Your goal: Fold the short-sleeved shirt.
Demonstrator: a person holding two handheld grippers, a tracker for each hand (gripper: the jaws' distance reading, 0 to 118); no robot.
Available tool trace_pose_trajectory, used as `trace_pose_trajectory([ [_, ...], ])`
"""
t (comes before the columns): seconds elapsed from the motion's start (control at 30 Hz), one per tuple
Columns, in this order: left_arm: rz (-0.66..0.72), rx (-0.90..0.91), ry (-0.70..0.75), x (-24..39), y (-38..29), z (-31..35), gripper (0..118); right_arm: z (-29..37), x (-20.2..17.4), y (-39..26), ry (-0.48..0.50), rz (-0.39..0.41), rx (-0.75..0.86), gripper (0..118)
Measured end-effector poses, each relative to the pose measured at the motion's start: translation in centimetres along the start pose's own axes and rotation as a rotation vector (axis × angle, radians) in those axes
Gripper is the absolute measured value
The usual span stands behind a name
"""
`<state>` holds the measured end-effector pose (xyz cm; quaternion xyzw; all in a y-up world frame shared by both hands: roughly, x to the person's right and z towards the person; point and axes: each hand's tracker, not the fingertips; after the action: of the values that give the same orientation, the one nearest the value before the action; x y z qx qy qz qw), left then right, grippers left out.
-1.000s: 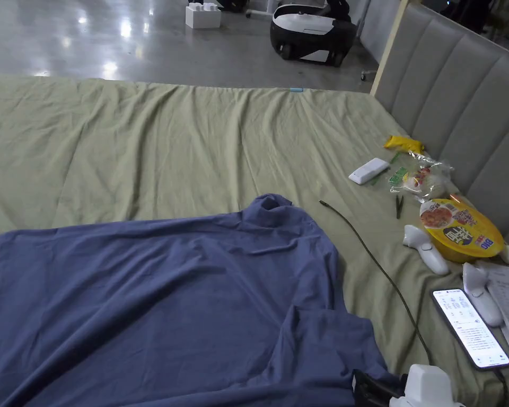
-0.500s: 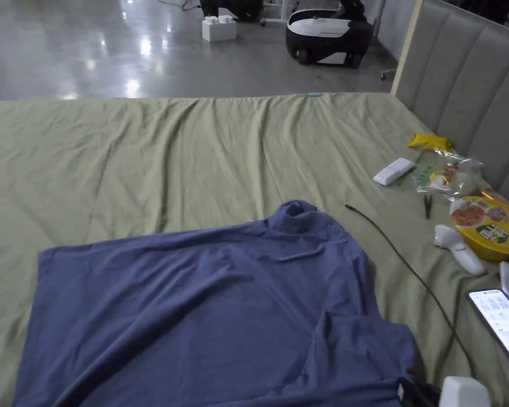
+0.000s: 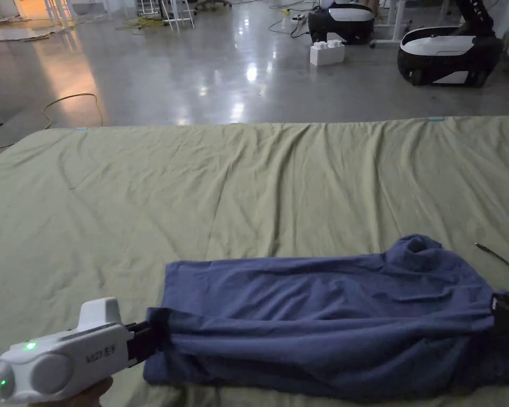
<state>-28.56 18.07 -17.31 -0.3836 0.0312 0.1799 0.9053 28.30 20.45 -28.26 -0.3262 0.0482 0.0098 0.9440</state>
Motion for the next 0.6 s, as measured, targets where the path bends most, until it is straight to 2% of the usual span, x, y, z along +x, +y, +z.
trace_pose_trajectory([
  [0.07, 0.12, -0.043, 0.031, -0.9, 1.0, -2.7, 10, -2.8, -0.8, 0.7, -0.013, -0.011, -0.039, 12],
  [0.1, 0.169, -0.063, 0.042, -1.3, 1.1, -3.8, 17, -4.0, -1.0, 0.8, -0.01, -0.014, -0.069, 17],
  [0.13, 0.211, -0.075, 0.053, -1.6, 1.0, -4.8, 34, -5.2, -1.2, 0.6, -0.023, -0.015, -0.108, 30],
  [0.2, 0.226, -0.099, 0.096, -1.8, 0.5, -5.5, 85, -6.5, -1.3, -0.2, -0.05, -0.012, -0.196, 73],
  [0.23, 0.2, -0.088, 0.09, -1.9, 0.3, -5.4, 94, -6.5, -1.1, -0.8, -0.048, -0.013, -0.194, 76],
  [0.37, 0.026, 0.052, 0.071, -1.5, -0.9, -0.7, 94, -2.8, 1.0, -2.8, -0.002, -0.028, -0.067, 75],
  [0.5, -0.109, 0.238, 0.039, -0.1, -3.0, 7.7, 94, 5.1, 2.6, -5.2, -0.003, 0.026, 0.069, 75],
  [0.6, -0.239, 0.374, 0.046, 2.2, -5.4, 14.2, 93, 11.3, 3.5, -7.9, -0.004, 0.002, 0.175, 76],
])
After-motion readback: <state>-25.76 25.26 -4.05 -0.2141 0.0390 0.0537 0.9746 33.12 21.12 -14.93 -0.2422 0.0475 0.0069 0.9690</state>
